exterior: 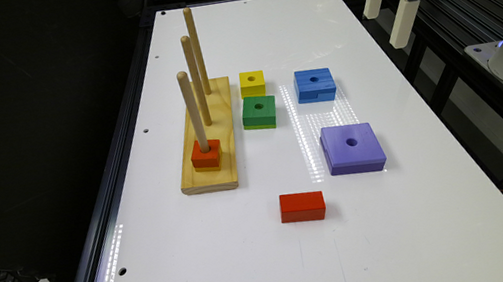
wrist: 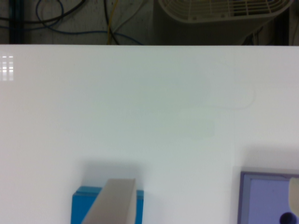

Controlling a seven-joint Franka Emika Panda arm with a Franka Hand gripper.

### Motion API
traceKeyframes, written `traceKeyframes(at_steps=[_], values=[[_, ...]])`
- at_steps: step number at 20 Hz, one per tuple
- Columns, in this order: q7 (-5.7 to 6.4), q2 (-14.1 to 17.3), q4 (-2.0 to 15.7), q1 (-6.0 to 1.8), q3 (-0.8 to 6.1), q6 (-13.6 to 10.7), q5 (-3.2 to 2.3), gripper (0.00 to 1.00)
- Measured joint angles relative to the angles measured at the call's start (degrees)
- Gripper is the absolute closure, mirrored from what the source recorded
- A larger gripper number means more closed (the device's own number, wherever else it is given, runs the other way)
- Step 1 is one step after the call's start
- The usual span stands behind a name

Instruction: Pick up green block.

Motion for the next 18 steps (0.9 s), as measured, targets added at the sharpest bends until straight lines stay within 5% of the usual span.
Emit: traceKeyframes(at_steps=[6, 12, 18], values=[[0.0, 1.2, 1.68, 0.0, 0.01, 0.0, 0.0, 0.0], [0.0, 5.7, 5.0, -0.07, 0.01, 0.9, 0.0, 0.0], [0.0, 9.5, 6.51, -0.11, 0.01, 3.0, 0.0, 0.0]])
